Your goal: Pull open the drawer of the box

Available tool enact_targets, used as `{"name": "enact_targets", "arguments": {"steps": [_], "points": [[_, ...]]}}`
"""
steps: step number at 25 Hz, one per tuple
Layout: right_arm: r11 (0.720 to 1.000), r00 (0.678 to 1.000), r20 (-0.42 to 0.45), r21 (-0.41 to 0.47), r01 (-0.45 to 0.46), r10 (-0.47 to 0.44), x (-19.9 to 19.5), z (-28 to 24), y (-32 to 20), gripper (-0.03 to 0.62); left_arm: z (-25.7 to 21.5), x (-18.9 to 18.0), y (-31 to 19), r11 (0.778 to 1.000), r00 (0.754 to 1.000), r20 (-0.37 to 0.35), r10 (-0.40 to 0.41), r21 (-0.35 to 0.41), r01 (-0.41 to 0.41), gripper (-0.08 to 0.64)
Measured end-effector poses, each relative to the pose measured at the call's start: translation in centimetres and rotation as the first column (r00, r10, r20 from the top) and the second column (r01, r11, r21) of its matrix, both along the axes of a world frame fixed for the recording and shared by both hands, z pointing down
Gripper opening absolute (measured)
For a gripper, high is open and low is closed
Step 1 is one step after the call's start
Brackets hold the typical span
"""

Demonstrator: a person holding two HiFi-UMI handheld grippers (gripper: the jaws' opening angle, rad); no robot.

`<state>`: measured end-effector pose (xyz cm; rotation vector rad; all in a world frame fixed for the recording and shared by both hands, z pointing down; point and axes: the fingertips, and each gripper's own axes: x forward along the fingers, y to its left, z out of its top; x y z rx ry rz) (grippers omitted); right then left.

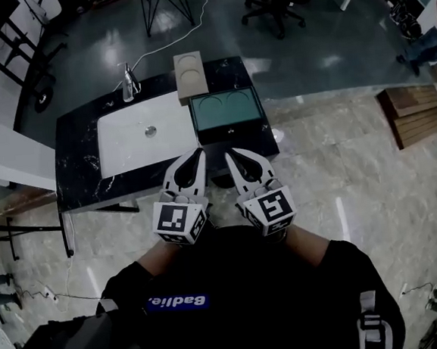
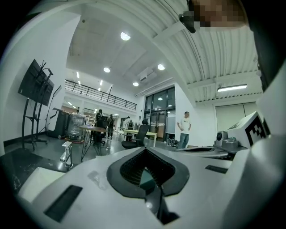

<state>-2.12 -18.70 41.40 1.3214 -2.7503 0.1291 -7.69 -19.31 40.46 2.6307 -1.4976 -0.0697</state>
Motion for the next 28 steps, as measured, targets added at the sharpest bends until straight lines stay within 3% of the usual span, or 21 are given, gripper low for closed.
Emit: {"name": "enact_targets", "arguments": {"steps": [6, 11, 28], "points": [[0.997, 0.997, -0.026, -0.027, -0.068, 0.067, -1.9, 0.9, -2.0, 0.002, 1.1, -2.0, -2.3, 0.998, 0.998, -0.008, 0.055, -0.011, -0.055, -0.008], [0.992, 0.992, -0.074, -0.062, -0.109, 0.104, -0.7, 3.4, -3.7, 0.002, 1.4, -1.4, -3.3, 0.997, 0.997, -0.006, 0.079, -0.024, -0.079, -0.008], [0.98, 0.984, -0.159, -0.168, -0.102, 0.075, 1.1, 10.2, -7.9, 0.041, 0.7, -0.3, -5.5, 0.998, 0.997, 0.054, 0.059, -0.016, -0.059, -0.008]]}}
